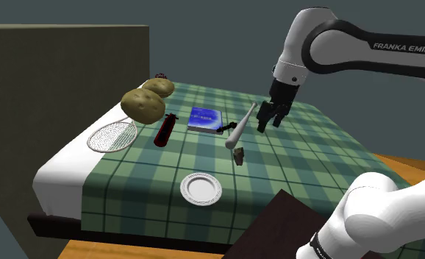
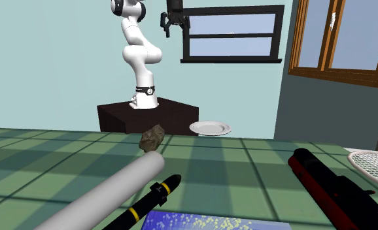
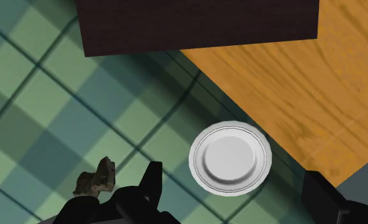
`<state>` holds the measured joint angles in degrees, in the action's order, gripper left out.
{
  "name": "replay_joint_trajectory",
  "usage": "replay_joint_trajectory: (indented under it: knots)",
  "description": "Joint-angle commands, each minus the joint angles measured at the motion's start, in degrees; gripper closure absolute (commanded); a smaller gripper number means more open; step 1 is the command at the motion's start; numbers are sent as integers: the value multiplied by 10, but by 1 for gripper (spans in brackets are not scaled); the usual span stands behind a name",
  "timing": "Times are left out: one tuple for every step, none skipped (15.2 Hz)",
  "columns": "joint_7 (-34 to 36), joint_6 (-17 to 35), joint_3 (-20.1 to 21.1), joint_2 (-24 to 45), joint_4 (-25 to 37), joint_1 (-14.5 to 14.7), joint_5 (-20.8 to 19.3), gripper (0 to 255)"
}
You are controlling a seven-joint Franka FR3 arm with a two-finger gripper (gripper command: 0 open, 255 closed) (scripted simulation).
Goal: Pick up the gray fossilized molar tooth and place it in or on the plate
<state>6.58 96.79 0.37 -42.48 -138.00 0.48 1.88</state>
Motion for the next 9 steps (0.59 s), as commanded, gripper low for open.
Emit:
replay_joint_trajectory:
  knots:
    - [0,0,0,0,0,0,0,0]
    - [-4,13,-5,17,-1,-4,-4,0]
    - [-7,26,-9,34,-1,-7,-7,0]
    - [-11,39,-14,52,-1,-11,-11,0]
    - [-14,52,-19,71,0,-14,-14,0]
    - [-18,65,-23,89,2,-18,-18,0]
    - [-21,77,-28,108,4,-21,-21,0]
    - [-24,89,-33,128,8,-24,-23,0]
    - [-28,100,-37,148,11,-28,-26,0]
